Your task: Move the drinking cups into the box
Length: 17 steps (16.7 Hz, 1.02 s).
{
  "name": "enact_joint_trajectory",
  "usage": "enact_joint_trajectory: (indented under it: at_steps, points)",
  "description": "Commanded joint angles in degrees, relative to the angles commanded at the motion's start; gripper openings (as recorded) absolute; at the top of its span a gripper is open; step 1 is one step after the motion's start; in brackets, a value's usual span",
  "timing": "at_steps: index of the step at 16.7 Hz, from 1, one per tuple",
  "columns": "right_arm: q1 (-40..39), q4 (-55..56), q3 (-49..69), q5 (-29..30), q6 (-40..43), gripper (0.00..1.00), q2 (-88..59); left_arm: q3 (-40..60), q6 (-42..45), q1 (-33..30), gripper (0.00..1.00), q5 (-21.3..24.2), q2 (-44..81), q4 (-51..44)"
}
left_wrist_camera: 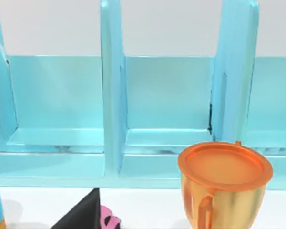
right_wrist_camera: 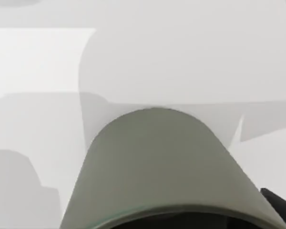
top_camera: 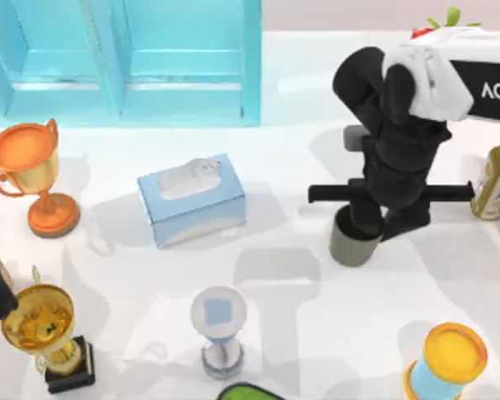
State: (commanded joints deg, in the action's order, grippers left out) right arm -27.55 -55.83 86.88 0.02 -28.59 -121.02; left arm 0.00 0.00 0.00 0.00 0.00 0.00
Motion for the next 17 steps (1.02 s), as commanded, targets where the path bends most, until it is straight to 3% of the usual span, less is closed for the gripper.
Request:
enact_joint_trajectory:
  at_steps: [7,14,17]
  points:
    - [0.99,-0.96,0.54,0.13,0.71,0.00,0.79,0.00,0.00,0.00,1.00,0.00,0.00,0.00]
    - [12.99,-16.24,4.58,-0.14,13.02,0.00,11.41,0.00,0.00,0.00,1.00,0.00,0.00,0.00]
    - [14.27,-17.64,5.05,-0.11,14.30,0.00,12.60,0.00,0.00,0.00,1.00,0.00,0.00,0.00]
